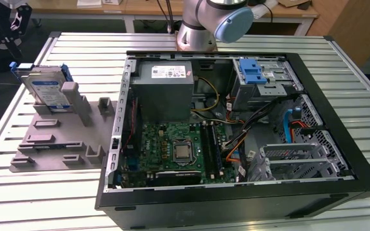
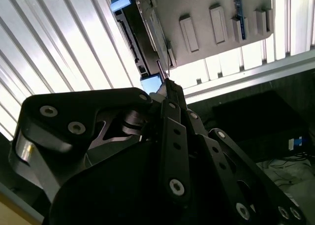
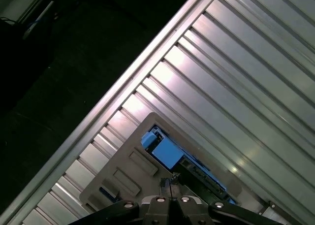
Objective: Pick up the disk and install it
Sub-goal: 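Pick up the disk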
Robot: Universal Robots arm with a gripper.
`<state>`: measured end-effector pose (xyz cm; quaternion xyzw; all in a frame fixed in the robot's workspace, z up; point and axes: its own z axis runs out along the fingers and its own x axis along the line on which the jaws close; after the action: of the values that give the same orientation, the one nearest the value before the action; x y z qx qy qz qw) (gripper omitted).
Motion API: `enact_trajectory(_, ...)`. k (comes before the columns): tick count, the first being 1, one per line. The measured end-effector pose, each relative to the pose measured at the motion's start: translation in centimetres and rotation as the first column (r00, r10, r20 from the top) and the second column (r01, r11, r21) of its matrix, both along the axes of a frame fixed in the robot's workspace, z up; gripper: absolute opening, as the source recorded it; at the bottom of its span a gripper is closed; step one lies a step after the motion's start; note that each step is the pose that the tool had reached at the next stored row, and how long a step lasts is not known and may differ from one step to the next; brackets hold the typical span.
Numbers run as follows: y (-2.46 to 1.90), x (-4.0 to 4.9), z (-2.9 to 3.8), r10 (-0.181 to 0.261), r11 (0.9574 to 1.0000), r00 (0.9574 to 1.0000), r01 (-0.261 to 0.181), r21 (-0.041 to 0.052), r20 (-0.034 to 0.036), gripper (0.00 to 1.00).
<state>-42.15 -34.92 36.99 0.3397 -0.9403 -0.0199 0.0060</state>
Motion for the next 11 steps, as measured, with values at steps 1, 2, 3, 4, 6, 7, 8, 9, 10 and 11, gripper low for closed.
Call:
enact_trajectory(1, 0.00, 0.00, 0.00, 0.002, 1.0000, 1.0000, -0.002, 0.0000, 0.0000, 0.11)
enact_trajectory(2, 0.00, 0.00, 0.00, 0.003, 1.0000, 1.0000, -0.003, 0.0000, -0.0001, 0.11)
enact_trajectory(3, 0.00, 0.00, 0.00, 0.004, 1.0000, 1.0000, -0.004, 0.0000, 0.0000, 0.11)
enact_trajectory(4, 0.00, 0.00, 0.00, 0.006, 1.0000, 1.0000, -0.006, 0.0000, 0.0000, 0.11)
enact_trajectory(6, 0.00, 0.00, 0.00, 0.010, 0.9999, 0.9999, -0.010, 0.0000, -0.0001, 0.11)
enact_trajectory(7, 0.00, 0.00, 0.00, 0.012, 0.9999, 0.9999, -0.012, 0.0000, -0.0001, 0.11)
enact_trajectory(8, 0.00, 0.00, 0.00, 0.014, 0.9999, 0.9999, -0.014, 0.0000, -0.0001, 0.11)
enact_trajectory(9, 0.00, 0.00, 0.00, 0.016, 0.9999, 0.9999, -0.016, 0.0000, -0.0001, 0.11)
enact_trajectory(10, 0.00, 0.00, 0.00, 0.018, 0.9998, 0.9998, -0.018, 0.0000, -0.0001, 0.11)
enact_trajectory(11, 0.00, 0.00, 0.00, 0.020, 0.9998, 0.9998, -0.020, 0.0000, 0.0000, 0.11)
